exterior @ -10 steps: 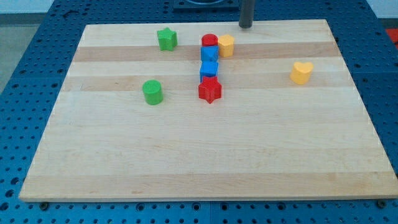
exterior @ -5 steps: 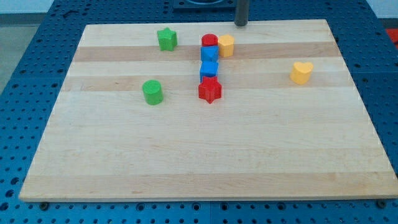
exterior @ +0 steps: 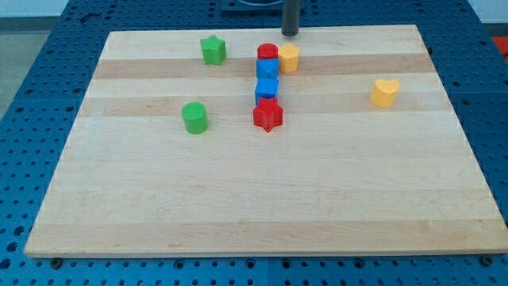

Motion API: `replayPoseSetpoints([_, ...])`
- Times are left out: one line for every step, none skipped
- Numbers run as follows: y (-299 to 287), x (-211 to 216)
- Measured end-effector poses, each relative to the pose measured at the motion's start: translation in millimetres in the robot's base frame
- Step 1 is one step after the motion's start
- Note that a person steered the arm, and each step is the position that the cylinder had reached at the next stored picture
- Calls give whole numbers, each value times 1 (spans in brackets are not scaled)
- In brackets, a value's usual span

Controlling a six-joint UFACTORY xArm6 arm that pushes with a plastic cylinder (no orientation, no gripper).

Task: Move yellow hexagon to the red star

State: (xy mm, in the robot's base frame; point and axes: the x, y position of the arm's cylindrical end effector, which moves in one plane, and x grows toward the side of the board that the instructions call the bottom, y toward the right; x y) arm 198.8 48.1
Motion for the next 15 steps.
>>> replayPoseSetpoints([0,0])
replayPoseSetpoints([0,-1])
replayPoseSetpoints([0,-2])
replayPoseSetpoints([0,-2])
replayPoseSetpoints([0,-2])
replayPoseSetpoints([0,-2])
replayPoseSetpoints([0,14])
replayPoseSetpoints([0,26])
replayPoseSetpoints([0,40])
replayPoseSetpoints([0,44])
replayPoseSetpoints([0,59])
replayPoseSetpoints([0,82])
replayPoseSetpoints([0,105])
replayPoseSetpoints([0,132])
replayPoseSetpoints([0,162])
